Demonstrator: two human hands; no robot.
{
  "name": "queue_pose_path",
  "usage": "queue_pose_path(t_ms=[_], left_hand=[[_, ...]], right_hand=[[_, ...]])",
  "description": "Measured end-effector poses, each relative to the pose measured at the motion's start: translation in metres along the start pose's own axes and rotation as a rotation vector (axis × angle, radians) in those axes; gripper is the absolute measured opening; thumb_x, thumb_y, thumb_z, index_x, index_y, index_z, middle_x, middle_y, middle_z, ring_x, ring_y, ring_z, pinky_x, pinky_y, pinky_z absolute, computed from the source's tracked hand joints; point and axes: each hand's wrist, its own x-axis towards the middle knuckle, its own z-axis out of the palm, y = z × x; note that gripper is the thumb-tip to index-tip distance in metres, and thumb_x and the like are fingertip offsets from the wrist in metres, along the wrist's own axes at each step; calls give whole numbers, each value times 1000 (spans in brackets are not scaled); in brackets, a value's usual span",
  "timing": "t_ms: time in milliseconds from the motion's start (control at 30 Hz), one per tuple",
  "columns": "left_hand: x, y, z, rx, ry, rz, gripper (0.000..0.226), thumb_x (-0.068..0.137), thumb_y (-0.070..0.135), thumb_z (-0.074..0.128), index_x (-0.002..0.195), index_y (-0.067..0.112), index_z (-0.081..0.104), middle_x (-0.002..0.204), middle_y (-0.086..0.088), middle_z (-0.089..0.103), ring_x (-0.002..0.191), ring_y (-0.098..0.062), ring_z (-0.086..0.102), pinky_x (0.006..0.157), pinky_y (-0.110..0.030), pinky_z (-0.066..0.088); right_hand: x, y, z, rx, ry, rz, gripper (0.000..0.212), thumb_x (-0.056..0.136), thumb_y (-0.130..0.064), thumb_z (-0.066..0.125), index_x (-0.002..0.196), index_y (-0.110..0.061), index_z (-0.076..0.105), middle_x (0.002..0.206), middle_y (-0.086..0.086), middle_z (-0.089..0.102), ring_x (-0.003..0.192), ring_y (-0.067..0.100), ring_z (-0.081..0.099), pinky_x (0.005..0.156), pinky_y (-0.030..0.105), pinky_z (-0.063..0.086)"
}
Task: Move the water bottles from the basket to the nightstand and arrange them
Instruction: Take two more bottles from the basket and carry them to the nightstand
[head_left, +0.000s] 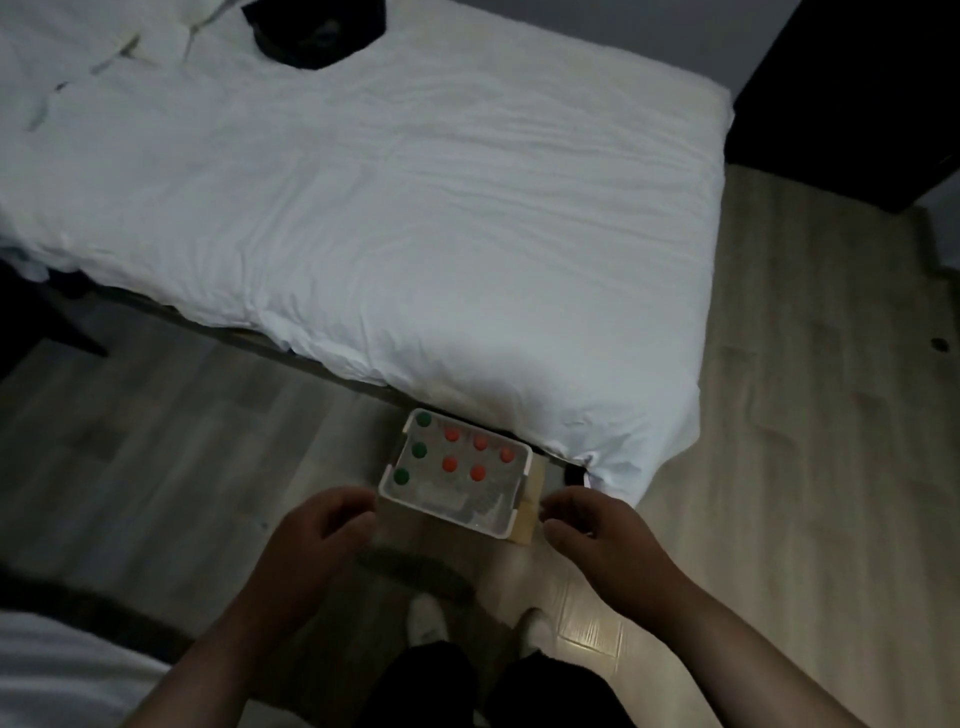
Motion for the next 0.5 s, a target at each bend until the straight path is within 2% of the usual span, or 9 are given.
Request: queue_pose_path(t_ms=[100,200,267,367,433,500], left_hand=[[26,-29,11,81,-21,-27,12,80,23,69,83,34,72,88,20,72,80,5,66,69,-16,49],[54,-67,31,170,-42,-72,17,84,12,71,90,29,68,83,8,73,78,9,64,66,-6,45],[73,-96,48,245,-75,-113,15,85,18,70,98,25,68,92,7,70,78,4,63,64,-6,42],[104,-139,74,342,-120,-173,15,82,43,67,96,41,63,93,13,67,83,-3,62,72,-23,48],[126,-164,91,377,-124,-196,12,79,48,66,89,49,59,91,21,65,84,1,61,75,-24,48],[149,-188,109,391,-125,-221,22,78,48,64,98,41,64,97,20,66,89,-2,63,76,-21,45]], right_hand=[[32,25,15,-86,-11,28,19,84,-19,68,102,-24,67,92,-8,71,83,2,66,71,9,48],[67,57,25,-217,-61,48,21,83,-29,66,104,-29,66,92,-13,68,83,-5,63,71,10,44],[96,82,32,-280,-101,72,26,82,-33,64,108,-29,65,95,-14,67,86,-3,62,79,21,49],[141,119,46,-387,-148,90,35,82,-39,60,116,-29,62,101,-13,65,96,6,63,89,33,52],[172,141,58,-433,-180,93,37,83,-36,60,118,-25,60,108,-7,65,101,12,62,89,33,51],[201,163,73,-456,-208,82,41,84,-34,60,122,-21,57,113,-1,65,104,17,62,89,32,50]])
